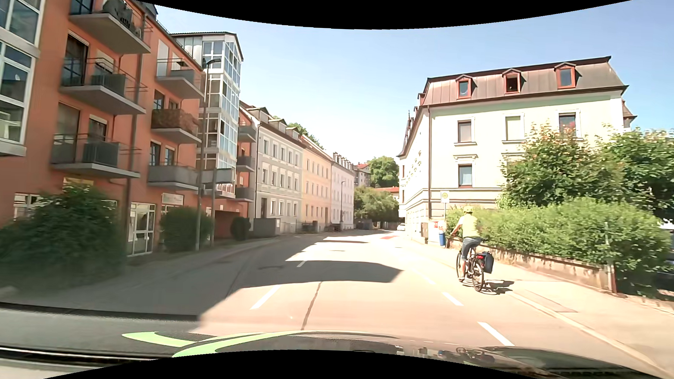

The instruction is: Follow the waypoints while adhering to traffic rules and regulations

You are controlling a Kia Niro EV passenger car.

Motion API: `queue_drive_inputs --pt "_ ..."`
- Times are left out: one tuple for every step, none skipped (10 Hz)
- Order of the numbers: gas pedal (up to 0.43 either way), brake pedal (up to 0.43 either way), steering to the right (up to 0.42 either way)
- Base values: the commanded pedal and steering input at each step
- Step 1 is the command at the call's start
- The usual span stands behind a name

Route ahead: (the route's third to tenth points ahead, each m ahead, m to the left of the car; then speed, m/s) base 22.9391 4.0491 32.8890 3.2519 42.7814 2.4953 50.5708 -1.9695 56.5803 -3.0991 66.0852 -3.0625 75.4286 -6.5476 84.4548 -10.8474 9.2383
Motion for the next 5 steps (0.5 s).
queue_drive_inputs --pt "0.228 0.000 0.004" --pt "0.228 0.000 0.006" --pt "0.228 0.000 0.006" --pt "0.220 0.000 0.005" --pt "0.209 0.000 0.005"
